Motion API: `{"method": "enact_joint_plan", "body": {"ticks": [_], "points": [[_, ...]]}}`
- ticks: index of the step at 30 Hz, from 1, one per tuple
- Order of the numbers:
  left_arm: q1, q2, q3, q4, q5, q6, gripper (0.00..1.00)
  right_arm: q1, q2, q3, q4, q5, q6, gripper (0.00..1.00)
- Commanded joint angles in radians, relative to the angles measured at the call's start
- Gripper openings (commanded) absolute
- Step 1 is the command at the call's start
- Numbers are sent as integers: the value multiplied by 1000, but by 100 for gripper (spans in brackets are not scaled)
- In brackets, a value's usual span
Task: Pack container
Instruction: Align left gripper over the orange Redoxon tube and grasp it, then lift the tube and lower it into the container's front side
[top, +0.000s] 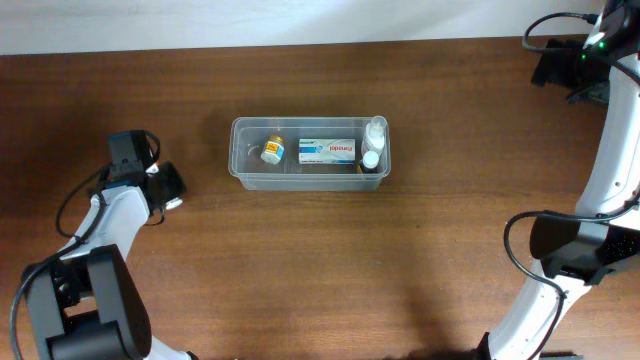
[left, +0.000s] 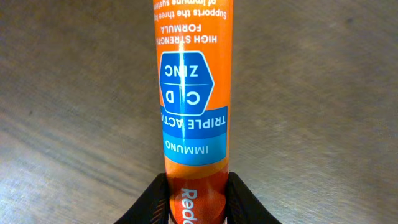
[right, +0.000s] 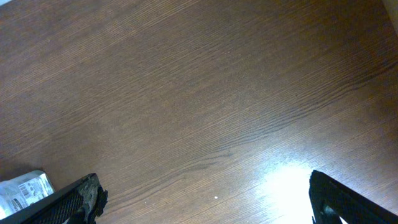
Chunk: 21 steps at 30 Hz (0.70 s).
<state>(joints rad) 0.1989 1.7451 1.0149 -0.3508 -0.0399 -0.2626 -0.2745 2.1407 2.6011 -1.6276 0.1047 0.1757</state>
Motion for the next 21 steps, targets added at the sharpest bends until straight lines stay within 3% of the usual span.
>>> {"method": "enact_joint_plan", "body": {"ticks": [1, 12, 21], "points": [[6, 7, 55, -2, 63, 34, 11, -1, -8, 7, 0, 9, -3, 98], [-95, 7, 263, -78, 104, 166, 11, -1, -8, 7, 0, 9, -3, 98], [-325, 7, 484, -230, 74, 422, 11, -1, -8, 7, 0, 9, -3, 98]]}}
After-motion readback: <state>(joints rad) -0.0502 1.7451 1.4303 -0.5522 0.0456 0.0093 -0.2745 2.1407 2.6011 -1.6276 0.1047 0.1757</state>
